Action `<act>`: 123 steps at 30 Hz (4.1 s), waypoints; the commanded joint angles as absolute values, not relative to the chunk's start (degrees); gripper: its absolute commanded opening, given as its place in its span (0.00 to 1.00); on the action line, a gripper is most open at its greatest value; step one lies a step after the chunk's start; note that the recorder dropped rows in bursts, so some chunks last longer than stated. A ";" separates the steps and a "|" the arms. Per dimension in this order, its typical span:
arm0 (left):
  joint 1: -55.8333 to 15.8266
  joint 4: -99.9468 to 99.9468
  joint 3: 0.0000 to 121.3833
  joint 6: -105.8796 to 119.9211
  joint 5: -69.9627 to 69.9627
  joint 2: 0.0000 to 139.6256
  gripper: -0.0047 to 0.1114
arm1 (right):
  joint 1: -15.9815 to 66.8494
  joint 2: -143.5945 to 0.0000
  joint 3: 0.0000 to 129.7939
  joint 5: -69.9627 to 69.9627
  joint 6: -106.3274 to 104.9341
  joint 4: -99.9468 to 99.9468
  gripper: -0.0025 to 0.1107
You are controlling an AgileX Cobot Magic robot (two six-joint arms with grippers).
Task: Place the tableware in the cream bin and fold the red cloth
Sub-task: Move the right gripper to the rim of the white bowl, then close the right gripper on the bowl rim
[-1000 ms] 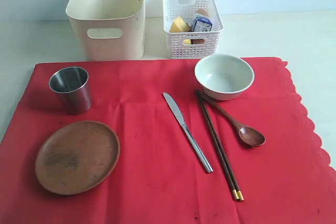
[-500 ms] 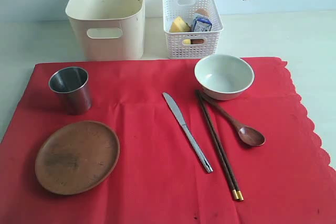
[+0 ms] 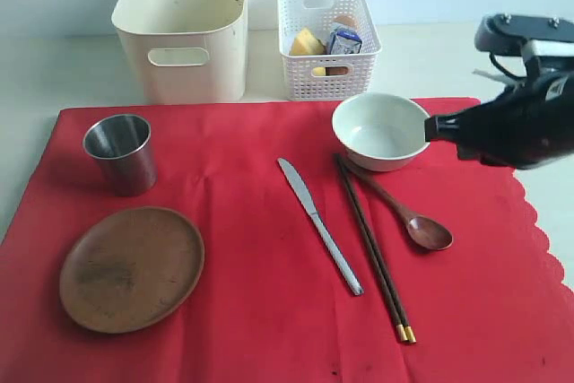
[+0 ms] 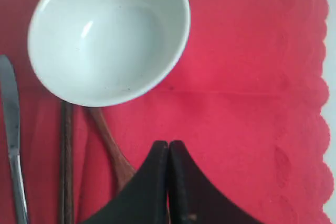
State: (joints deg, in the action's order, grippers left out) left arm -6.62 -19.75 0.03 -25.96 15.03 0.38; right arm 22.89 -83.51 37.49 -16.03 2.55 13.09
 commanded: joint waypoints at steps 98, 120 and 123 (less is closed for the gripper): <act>-6.57 -19.84 0.00 -25.64 14.68 0.00 0.05 | 22.60 -111.16 52.95 -2.85 8.96 12.88 0.51; -6.57 -19.84 0.00 -25.64 14.68 0.00 0.05 | 22.60 -111.16 52.95 -2.94 8.96 12.88 0.23; -6.57 -19.84 0.00 -25.64 14.68 0.00 0.05 | 22.60 -111.16 52.95 -2.82 8.96 12.88 0.07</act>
